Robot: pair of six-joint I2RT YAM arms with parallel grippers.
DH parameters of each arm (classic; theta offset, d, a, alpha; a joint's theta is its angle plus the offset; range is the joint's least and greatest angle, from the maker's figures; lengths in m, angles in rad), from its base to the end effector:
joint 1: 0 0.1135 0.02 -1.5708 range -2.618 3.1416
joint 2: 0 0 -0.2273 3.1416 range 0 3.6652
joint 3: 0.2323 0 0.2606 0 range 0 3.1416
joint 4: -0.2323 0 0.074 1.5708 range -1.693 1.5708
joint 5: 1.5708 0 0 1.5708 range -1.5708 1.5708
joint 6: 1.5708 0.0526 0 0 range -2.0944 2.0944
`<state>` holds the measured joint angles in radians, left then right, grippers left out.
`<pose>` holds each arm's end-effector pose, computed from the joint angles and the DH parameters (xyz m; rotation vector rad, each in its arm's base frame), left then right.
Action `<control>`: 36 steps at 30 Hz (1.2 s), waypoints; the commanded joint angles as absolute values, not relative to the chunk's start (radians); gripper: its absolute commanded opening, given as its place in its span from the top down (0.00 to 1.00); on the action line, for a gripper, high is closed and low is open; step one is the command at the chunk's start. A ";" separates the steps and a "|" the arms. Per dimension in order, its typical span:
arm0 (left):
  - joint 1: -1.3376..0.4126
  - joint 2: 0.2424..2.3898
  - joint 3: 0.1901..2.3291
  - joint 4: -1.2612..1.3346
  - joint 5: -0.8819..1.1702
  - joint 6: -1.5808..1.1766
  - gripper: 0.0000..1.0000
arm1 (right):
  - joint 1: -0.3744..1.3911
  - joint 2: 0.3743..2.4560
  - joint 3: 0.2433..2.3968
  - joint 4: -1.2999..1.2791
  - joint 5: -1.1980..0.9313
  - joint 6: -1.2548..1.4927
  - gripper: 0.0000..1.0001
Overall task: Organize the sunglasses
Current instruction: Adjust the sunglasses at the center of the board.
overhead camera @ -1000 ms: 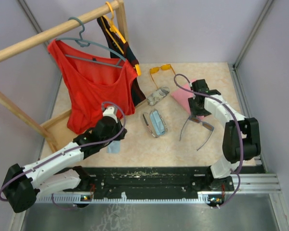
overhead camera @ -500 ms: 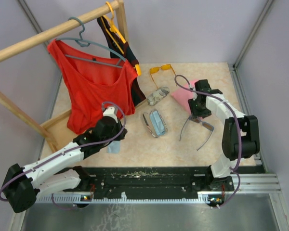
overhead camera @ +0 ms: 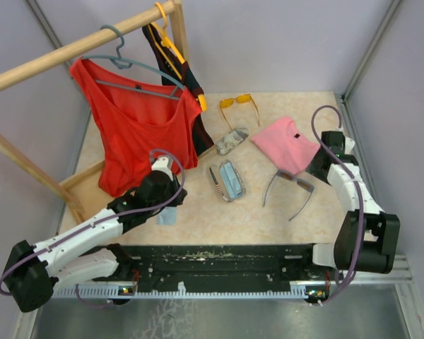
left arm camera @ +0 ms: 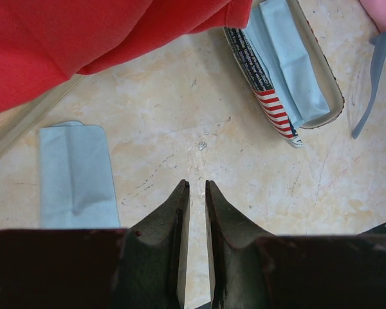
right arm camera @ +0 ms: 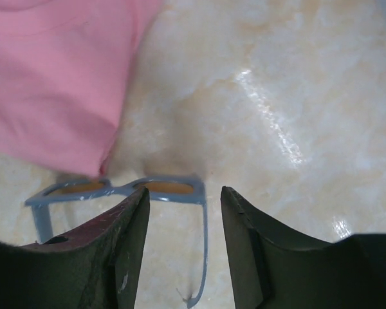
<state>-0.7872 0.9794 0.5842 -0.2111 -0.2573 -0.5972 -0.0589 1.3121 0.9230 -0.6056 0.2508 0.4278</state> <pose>0.1881 -0.1698 0.1888 0.0603 2.1998 -0.5149 0.2861 -0.0299 0.1878 0.7003 2.4291 -0.1758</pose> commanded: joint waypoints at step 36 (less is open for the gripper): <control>-0.782 0.910 0.573 -0.212 -0.227 -0.604 0.79 | -0.154 1.462 0.926 -0.595 0.343 0.468 0.83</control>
<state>-0.7872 0.9516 0.5823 -0.2184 -0.2371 -0.5980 -0.1555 1.4578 0.8776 -0.5926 0.2939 0.4831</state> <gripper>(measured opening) 0.215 0.166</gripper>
